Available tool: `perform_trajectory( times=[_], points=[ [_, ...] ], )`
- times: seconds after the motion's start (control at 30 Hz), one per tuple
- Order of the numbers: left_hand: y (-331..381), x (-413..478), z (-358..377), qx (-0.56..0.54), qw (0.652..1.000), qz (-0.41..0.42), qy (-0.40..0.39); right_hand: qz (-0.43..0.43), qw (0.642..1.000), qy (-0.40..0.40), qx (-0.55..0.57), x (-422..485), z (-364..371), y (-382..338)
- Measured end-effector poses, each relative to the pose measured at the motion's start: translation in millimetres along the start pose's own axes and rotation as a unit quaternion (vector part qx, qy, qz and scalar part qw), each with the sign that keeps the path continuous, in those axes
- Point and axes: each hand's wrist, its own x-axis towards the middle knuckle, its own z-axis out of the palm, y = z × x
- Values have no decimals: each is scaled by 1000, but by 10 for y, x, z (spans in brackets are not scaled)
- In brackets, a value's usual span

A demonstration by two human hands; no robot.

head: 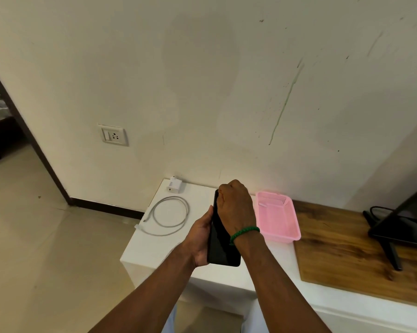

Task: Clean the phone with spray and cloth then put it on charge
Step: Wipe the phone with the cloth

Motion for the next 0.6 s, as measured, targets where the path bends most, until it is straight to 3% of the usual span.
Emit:
perform_trajectory(
  times=[0.33, 0.47, 0.6],
  points=[
    [-6, -23, 11, -37, 999, -17, -29, -15, 999, -46, 7, -139, 38, -52],
    [-13, -23, -3, -36, 999, -26, -24, 31, 995, -72, 55, -218, 58, -49],
    [-15, -14, -6, -38, 999, -23, -19, 2, 998, -59, 22, -250, 86, -31]
  ],
)
